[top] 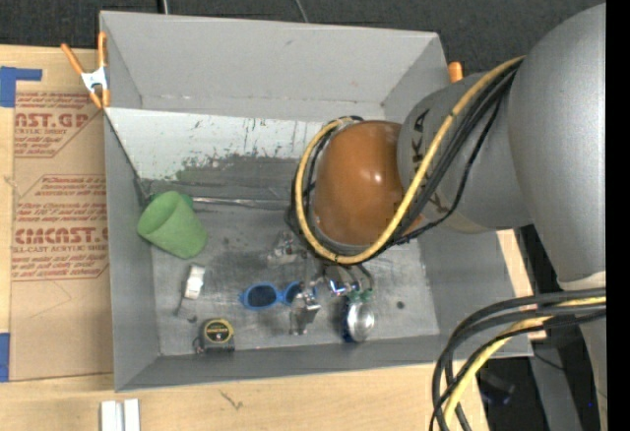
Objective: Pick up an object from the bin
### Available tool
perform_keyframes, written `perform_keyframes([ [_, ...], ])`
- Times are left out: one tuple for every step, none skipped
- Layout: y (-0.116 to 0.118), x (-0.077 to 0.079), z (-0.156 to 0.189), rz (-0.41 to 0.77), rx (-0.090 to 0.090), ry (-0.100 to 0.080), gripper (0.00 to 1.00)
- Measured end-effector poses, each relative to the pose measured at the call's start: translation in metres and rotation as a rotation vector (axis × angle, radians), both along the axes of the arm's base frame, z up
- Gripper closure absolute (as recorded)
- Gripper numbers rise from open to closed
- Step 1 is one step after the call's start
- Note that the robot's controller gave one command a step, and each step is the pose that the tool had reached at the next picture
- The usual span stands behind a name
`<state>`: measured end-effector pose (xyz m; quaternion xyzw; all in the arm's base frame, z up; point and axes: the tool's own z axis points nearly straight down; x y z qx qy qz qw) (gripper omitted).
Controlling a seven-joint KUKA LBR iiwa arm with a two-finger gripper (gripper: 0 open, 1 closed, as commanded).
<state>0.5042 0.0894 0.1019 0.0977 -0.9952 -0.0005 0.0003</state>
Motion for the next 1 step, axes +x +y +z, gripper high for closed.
perform_keyframes([
  [0.0116,-0.0036,-0.0281,-0.103,0.000,-0.009,0.00],
])
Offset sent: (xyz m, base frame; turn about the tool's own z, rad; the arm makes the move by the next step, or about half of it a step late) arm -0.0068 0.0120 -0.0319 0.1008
